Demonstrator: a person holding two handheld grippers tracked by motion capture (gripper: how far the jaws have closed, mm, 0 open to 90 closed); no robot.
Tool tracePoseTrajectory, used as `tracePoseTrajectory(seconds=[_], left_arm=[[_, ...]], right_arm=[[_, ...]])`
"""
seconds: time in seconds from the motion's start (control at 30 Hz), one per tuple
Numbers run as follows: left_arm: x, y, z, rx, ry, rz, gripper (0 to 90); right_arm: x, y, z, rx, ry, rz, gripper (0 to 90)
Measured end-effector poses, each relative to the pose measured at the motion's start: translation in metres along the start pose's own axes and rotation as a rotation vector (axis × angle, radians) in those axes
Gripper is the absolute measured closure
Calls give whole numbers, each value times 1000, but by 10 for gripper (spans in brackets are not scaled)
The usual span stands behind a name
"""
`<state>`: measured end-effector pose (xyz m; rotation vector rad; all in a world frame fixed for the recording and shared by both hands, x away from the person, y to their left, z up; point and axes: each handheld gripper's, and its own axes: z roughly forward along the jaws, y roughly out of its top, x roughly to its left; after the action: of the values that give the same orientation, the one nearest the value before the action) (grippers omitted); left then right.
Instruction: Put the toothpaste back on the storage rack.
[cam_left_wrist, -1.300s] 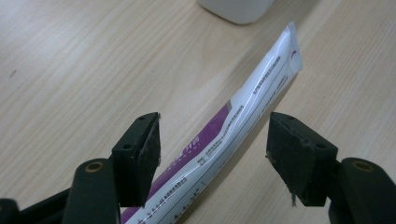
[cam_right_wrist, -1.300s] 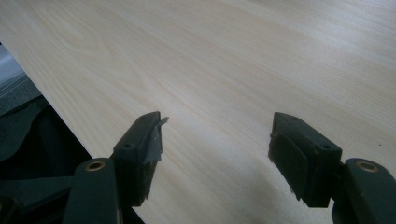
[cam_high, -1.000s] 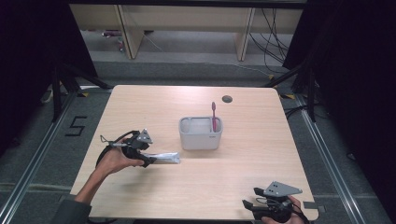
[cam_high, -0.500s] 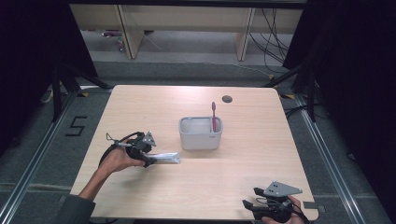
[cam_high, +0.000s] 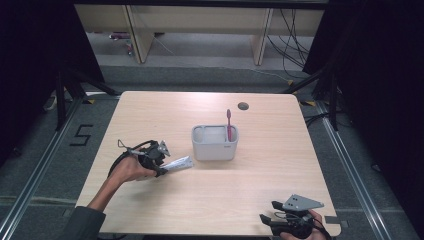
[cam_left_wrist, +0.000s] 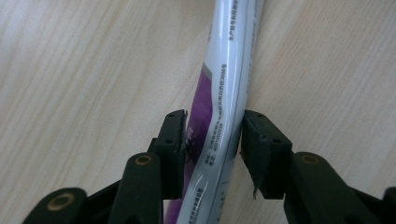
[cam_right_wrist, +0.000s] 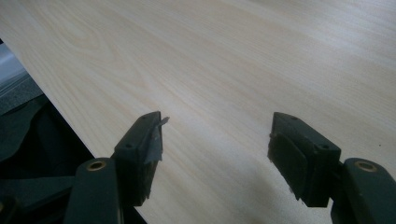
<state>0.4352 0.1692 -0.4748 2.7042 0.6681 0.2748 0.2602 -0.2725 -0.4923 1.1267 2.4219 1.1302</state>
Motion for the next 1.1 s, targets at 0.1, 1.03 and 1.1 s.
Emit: tracePoseTrajectory(seconds=[0.1,1.03,1.1], left_arm=[[1,1,2,10,0,-14,630],[10,16,12,135,-7,-103,720],[11,16,12,139,-11,-107,721]], right_arm=[[1,0,0,3,3,17,356],[3,0,-1,1,11,30,356],[1,0,-1,-5,2,1,356]])
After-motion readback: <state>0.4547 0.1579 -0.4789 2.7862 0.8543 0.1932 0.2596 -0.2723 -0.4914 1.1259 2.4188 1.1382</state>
